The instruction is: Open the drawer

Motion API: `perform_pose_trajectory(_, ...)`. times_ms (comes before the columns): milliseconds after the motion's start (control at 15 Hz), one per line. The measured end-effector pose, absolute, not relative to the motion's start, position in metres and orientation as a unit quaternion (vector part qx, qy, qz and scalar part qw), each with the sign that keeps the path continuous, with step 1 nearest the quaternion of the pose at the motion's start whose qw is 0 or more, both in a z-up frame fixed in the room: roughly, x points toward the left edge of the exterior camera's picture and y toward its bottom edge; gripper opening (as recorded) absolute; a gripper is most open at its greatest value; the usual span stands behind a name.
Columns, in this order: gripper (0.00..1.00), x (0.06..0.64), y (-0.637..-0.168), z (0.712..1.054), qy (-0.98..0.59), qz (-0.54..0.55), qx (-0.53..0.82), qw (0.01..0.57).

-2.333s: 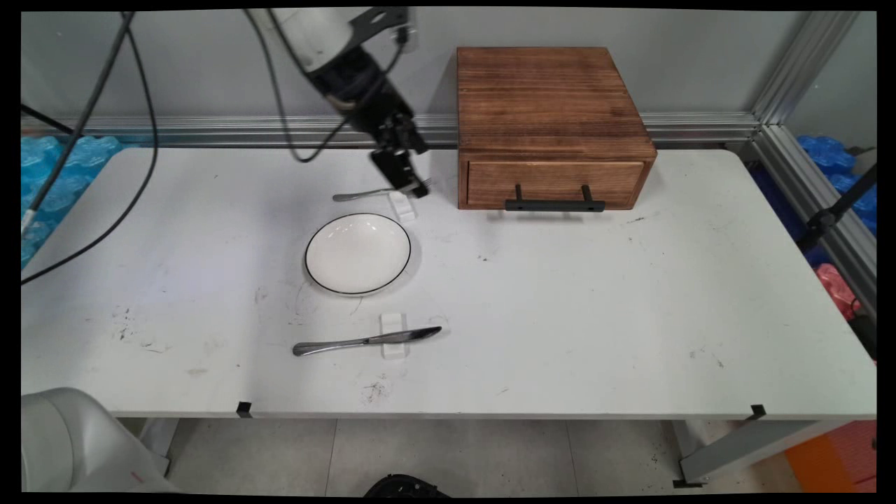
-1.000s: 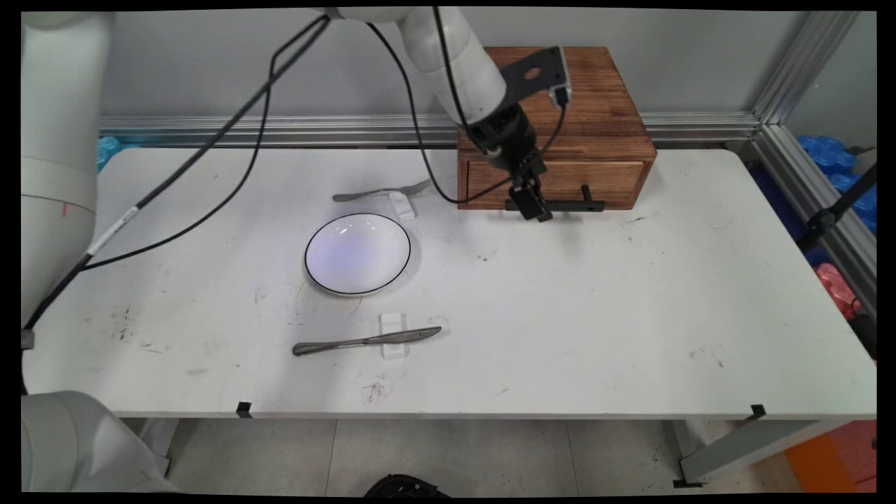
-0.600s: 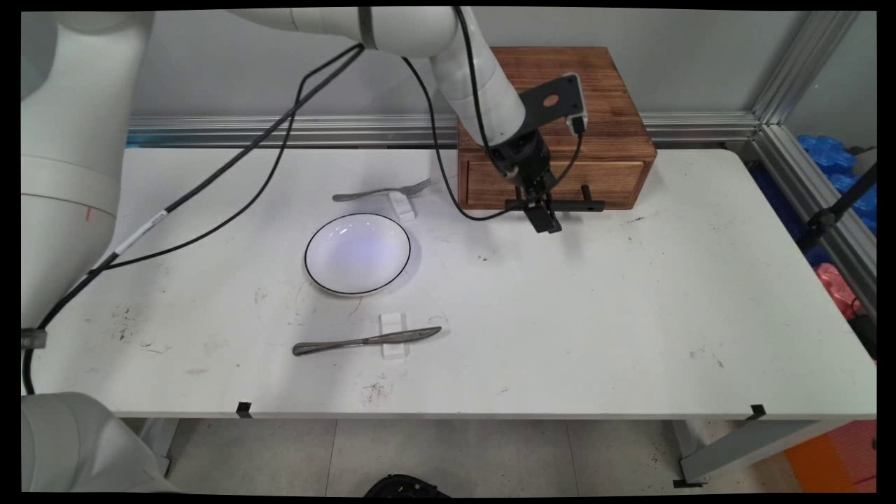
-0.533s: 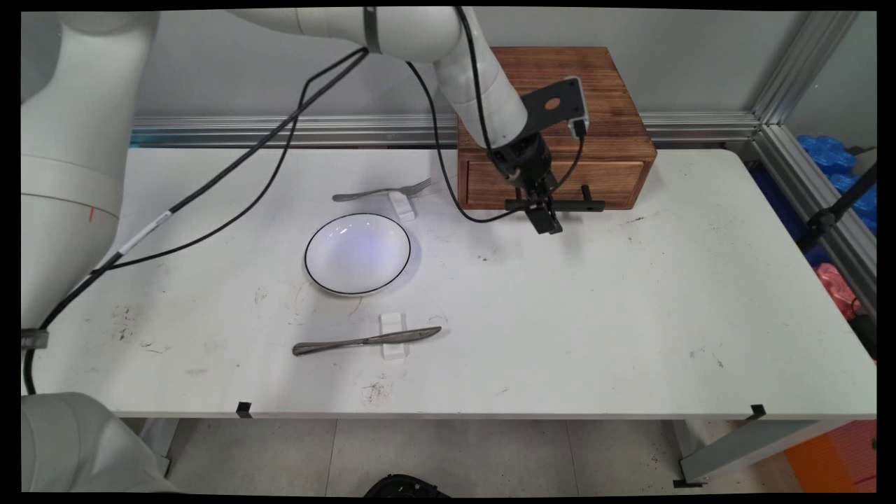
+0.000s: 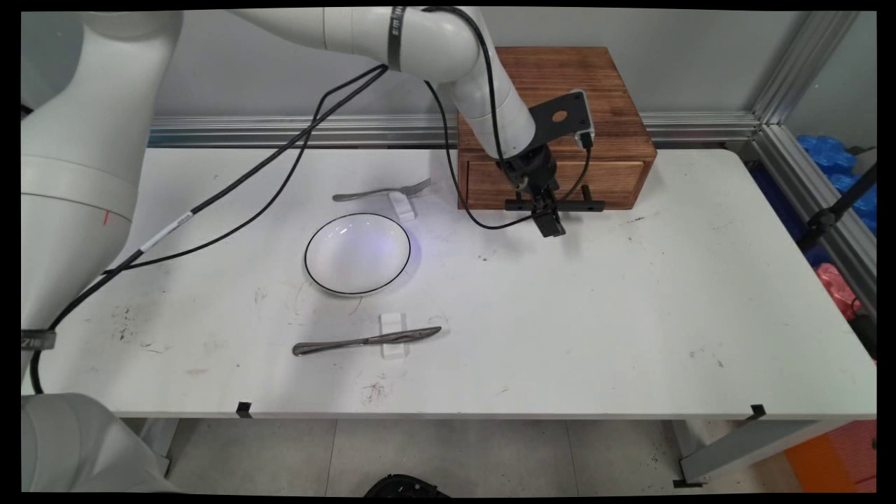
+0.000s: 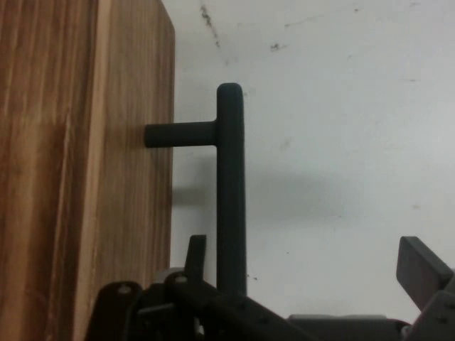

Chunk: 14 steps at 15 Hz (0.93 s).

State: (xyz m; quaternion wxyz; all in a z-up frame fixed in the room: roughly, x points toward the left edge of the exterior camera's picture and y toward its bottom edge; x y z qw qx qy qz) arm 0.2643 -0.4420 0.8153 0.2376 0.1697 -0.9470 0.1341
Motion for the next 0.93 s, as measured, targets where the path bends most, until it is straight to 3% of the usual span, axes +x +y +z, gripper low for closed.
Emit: perform_pose_trajectory(933,1.00,0.259,-0.453,0.788,-0.947,0.135,0.183,0.228)
